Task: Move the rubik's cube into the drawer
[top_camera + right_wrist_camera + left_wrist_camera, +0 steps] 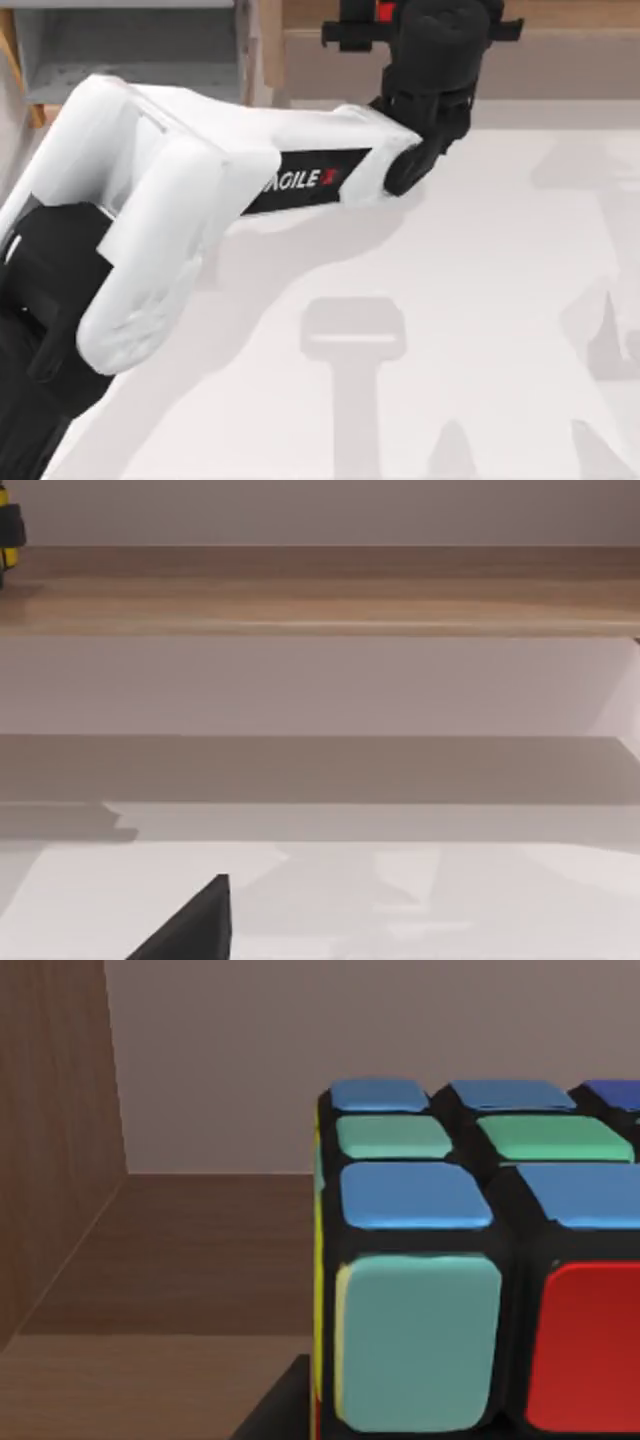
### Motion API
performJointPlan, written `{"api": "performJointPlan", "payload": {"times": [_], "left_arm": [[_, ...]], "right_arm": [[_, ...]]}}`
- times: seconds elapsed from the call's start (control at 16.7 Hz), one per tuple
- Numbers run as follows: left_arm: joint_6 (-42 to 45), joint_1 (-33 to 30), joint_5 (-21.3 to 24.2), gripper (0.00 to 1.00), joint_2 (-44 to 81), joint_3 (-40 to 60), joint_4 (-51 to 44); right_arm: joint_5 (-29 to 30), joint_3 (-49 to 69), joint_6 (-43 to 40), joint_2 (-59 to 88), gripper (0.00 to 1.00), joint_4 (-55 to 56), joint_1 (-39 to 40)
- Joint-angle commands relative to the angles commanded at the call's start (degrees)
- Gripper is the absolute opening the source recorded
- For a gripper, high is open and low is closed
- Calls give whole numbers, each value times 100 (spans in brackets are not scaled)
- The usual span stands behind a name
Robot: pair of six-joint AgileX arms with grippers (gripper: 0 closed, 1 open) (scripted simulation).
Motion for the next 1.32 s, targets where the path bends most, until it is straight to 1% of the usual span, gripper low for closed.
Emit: {"api": "performJointPlan", "payload": {"times": [0.36,0.48,0.66,0.78,0.96,1.14,1.32], "left_arm": [[33,-9,58,0,-20,78,-45],[106,-126,205,0,-130,211,-192],[303,-378,568,0,-363,495,-709],[473,-531,858,0,-534,701,-1257],[772,-658,1325,0,-797,1009,-2426],[1103,-617,1800,0,-1034,1328,-3929],[1446,-402,2257,0,-1222,1676,-5657]], "right_arm": [[0,0,0,0,100,0,0],[0,0,0,0,100,0,0],[0,0,0,0,100,0,0],[0,0,0,0,100,0,0],[0,0,0,0,100,0,0],[0,0,0,0,100,0,0],[0,0,0,0,100,0,0]]}}
